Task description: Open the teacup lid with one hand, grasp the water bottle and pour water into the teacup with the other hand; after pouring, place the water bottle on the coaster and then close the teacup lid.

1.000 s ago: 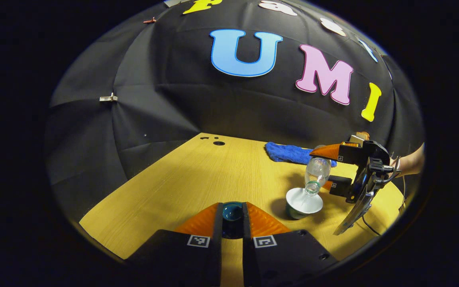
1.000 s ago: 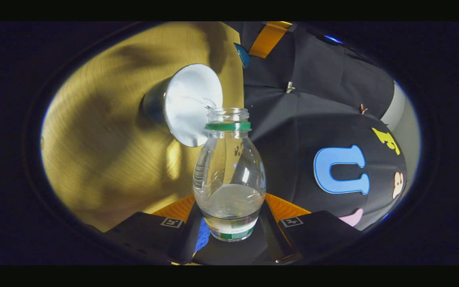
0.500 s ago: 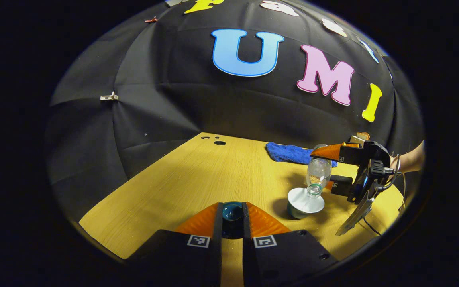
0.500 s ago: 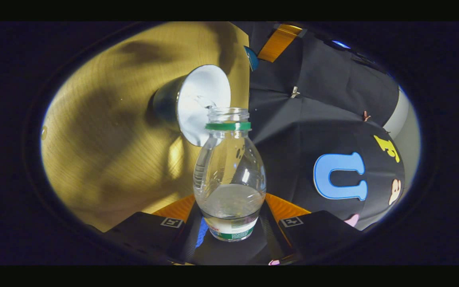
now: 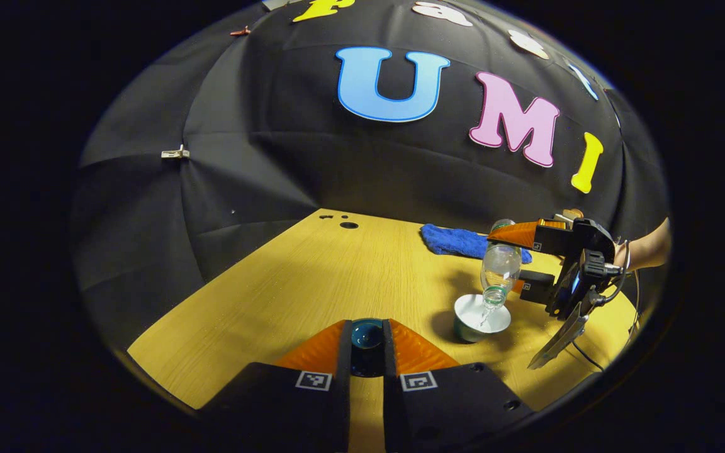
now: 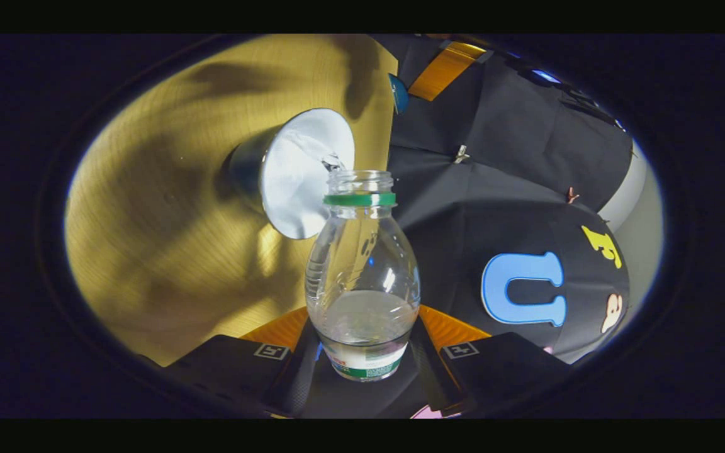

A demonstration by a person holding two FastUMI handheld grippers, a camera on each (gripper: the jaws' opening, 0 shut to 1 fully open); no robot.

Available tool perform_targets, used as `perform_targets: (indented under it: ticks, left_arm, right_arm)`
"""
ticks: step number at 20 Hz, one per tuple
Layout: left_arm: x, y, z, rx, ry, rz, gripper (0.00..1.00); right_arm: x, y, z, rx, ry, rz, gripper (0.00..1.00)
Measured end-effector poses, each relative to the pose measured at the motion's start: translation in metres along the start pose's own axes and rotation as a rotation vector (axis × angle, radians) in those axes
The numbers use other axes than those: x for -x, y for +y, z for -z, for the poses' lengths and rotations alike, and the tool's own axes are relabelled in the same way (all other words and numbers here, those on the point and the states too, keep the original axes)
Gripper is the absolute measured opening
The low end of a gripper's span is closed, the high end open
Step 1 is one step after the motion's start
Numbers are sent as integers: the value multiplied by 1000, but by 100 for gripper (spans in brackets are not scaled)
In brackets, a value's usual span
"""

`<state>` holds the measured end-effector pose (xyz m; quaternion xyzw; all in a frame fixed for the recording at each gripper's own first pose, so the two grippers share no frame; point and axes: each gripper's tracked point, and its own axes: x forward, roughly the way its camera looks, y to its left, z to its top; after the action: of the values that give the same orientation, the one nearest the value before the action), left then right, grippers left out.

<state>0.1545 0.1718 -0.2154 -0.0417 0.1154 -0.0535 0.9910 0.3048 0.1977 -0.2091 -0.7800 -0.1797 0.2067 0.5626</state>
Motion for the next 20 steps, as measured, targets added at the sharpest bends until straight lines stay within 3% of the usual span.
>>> perform_targets:
  ticks: [8, 9, 12, 16, 18, 20]
  left_arm:
    - [2, -5, 3, 0, 5, 6, 25]
    - [2, -5, 3, 1, 4, 6, 25]
    - [1, -6, 1, 1, 0, 7, 25]
    - [2, -8, -5, 16, -22, 16, 22]
    - [2, -8, -3, 26, -22, 17, 25]
    - [1, -9, -3, 27, -20, 15, 25]
  right_arm:
    - [-2, -16, 9, 48, -4, 41, 73]
    - [-2, -21, 10, 52, -8, 50, 69]
    - [-2, -28, 8, 66, -18, 70, 73]
    - [-3, -29, 9, 82, -24, 64, 73]
    - [-1, -29, 9, 99, -29, 63, 69]
    - [-1, -30, 12, 106, -25, 62, 73]
